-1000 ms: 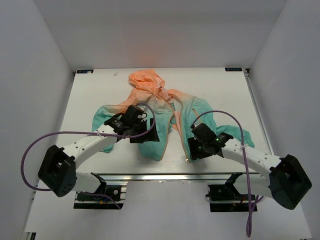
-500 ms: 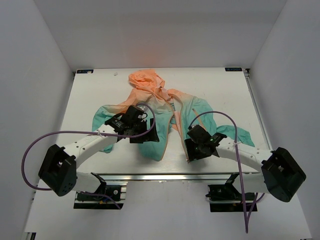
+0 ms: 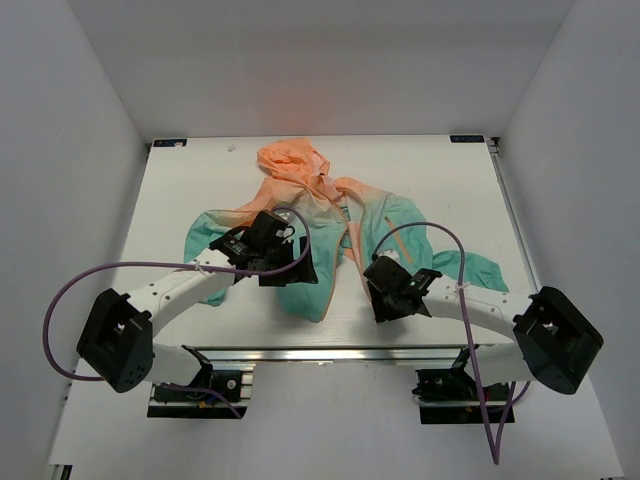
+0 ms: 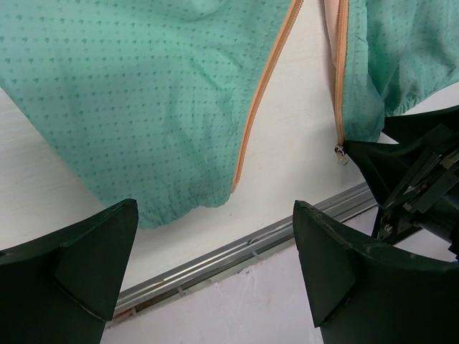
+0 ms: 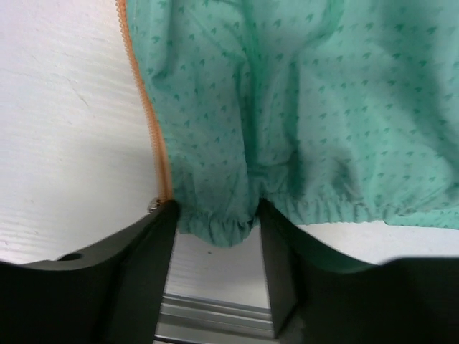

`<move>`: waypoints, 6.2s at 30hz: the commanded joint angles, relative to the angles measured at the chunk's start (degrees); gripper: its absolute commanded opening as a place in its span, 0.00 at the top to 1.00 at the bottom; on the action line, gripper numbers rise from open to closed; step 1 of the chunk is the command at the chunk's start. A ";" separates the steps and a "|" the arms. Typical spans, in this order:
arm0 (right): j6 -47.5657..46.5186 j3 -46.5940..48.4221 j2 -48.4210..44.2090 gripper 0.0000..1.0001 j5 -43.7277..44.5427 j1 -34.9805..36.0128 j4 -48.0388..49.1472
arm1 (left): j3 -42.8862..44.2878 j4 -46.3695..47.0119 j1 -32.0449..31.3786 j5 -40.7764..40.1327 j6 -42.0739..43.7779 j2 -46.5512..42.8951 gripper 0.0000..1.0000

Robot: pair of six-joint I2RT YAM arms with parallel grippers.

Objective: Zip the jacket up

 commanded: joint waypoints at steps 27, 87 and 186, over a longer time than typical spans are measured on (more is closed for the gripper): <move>-6.56 0.86 -20.20 1.00 -14.19 0.56 16.42 | 2.61 27.83 -0.03 28.04 0.85 8.94 0.02; 7.06 -6.87 -22.05 0.51 -24.82 -6.47 23.44 | 3.15 47.89 -4.87 33.68 -13.74 19.84 1.00; -1.02 -6.17 -25.91 1.00 -18.67 -17.10 5.78 | 9.65 -8.27 -18.58 -13.52 -1.97 26.44 1.00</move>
